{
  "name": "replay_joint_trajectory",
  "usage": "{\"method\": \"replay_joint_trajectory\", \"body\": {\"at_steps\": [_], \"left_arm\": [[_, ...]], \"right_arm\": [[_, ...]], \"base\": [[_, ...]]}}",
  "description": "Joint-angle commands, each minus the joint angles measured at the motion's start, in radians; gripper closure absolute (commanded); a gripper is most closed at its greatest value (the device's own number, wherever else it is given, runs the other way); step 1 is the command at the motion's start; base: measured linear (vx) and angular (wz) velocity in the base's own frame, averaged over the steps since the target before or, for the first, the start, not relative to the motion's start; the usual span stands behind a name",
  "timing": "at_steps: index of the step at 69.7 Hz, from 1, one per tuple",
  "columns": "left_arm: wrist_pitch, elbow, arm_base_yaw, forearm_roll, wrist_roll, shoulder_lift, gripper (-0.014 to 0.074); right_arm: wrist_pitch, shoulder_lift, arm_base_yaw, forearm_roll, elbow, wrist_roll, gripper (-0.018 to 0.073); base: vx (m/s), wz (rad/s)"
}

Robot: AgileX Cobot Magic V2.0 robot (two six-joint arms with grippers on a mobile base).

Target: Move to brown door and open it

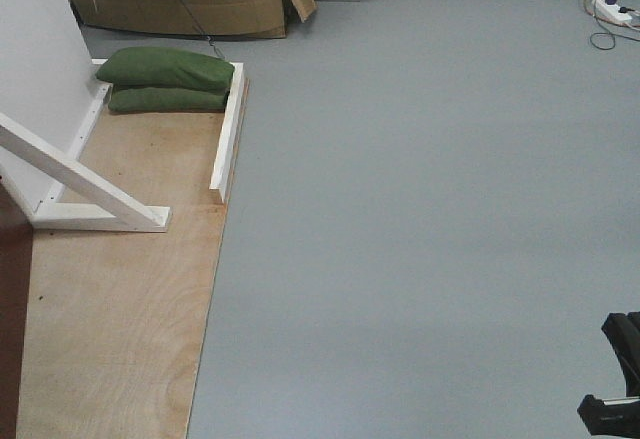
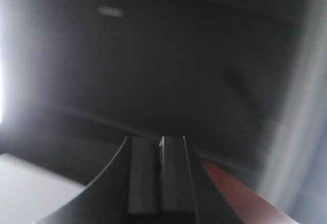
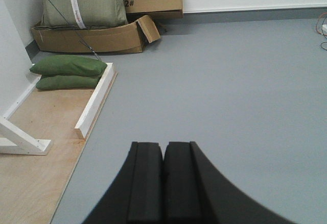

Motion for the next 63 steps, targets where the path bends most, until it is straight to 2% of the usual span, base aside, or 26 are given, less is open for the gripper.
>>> {"method": "replay_joint_trajectory", "body": {"at_steps": [1,8,12,28,30,38,41,49,54,63], "left_arm": [[-0.184,-0.024,-0.001,-0.241,0.011,0.045,0.058],[-0.306,-0.03,0.02,-0.492,0.141,0.072,0.058],[-0.321,-0.03,0.041,-0.601,0.224,0.083,0.058],[-0.321,-0.03,0.13,-1.098,0.8,0.159,0.058],[-0.321,-0.03,0.147,-1.177,0.858,0.173,0.058],[-0.321,-0.03,0.215,-1.362,1.023,0.237,0.058],[-0.321,-0.03,0.253,-1.42,1.045,0.263,0.058],[-0.321,-0.03,0.355,-1.506,1.037,0.31,0.058],[-0.321,-0.03,0.43,-1.526,1.004,0.336,0.058],[-0.321,-0.03,0.572,-1.544,0.897,0.371,0.058]], "right_arm": [[-0.08,-0.016,0.002,-0.004,0.002,-0.012,0.0559],[-0.08,-0.016,0.002,-0.004,0.002,-0.012,0.0559],[-0.08,-0.016,0.002,-0.004,0.002,-0.012,0.0559],[-0.08,-0.016,0.002,-0.004,0.002,-0.012,0.0559],[-0.08,-0.016,0.002,-0.004,0.002,-0.012,0.0559],[-0.08,-0.016,0.002,-0.004,0.002,-0.012,0.0559],[-0.08,-0.016,0.002,-0.004,0.002,-0.012,0.0559],[-0.08,-0.016,0.002,-0.004,0.002,-0.012,0.0559],[-0.08,-0.016,0.002,-0.004,0.002,-0.012,0.0559],[-0.08,-0.016,0.002,-0.004,0.002,-0.012,0.0559]], "base": [[0.0,0.0],[0.0,0.0],[0.0,0.0],[0.0,0.0],[0.0,0.0],[0.0,0.0],[0.0,0.0],[0.0,0.0],[0.0,0.0],[0.0,0.0]]}}
